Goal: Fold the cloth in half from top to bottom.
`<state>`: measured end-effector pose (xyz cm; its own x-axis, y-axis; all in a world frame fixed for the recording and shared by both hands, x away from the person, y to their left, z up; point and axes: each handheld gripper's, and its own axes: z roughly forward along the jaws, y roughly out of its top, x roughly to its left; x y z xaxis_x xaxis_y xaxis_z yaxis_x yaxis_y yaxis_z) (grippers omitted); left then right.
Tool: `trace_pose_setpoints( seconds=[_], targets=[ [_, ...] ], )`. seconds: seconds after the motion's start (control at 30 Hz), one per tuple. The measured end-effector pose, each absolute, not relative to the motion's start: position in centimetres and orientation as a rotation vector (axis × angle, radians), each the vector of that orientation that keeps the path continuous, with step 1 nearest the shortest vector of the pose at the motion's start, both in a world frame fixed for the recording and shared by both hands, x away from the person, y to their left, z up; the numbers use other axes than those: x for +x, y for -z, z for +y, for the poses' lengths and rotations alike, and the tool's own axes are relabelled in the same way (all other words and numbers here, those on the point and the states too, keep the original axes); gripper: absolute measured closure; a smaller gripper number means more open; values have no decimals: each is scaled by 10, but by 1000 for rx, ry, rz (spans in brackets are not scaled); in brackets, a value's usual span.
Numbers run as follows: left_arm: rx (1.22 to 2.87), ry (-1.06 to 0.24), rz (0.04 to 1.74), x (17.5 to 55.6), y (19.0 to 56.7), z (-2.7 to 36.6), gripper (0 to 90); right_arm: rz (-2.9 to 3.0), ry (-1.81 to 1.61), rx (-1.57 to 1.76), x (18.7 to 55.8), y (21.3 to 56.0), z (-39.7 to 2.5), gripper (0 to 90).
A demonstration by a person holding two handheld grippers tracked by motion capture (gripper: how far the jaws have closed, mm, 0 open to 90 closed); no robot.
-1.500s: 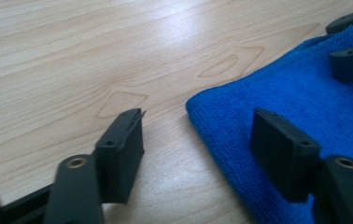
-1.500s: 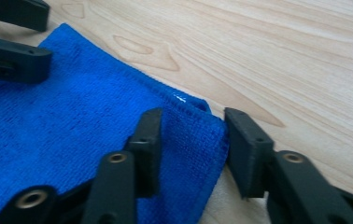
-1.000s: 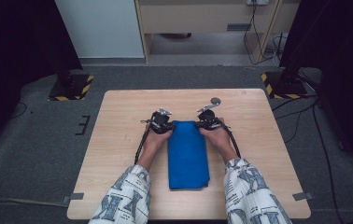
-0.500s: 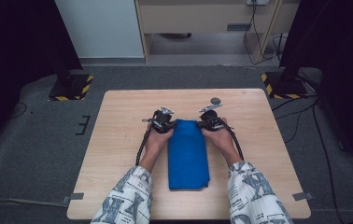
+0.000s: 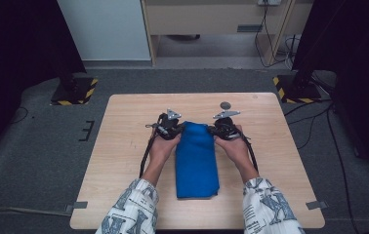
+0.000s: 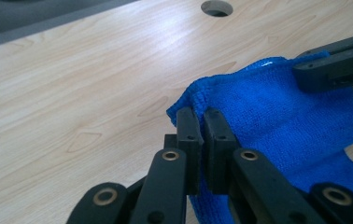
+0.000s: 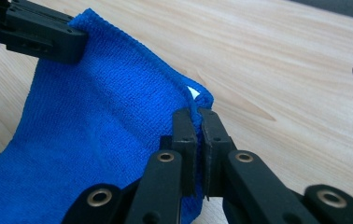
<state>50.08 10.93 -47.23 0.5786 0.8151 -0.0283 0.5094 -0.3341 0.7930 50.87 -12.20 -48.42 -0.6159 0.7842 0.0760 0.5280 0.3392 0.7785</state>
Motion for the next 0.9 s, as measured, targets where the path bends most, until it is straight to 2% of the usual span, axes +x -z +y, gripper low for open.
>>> trace_pose_setpoints(
  seconds=[0.53,0.9],
  targets=[
    [1924,-509,1036,510,458,116,862,2255,-1164,1128,518,457,-120,869],
    [1945,-507,984,508,460,114,859,2255,-1164,1107,508,458,-124,867]
  ],
)
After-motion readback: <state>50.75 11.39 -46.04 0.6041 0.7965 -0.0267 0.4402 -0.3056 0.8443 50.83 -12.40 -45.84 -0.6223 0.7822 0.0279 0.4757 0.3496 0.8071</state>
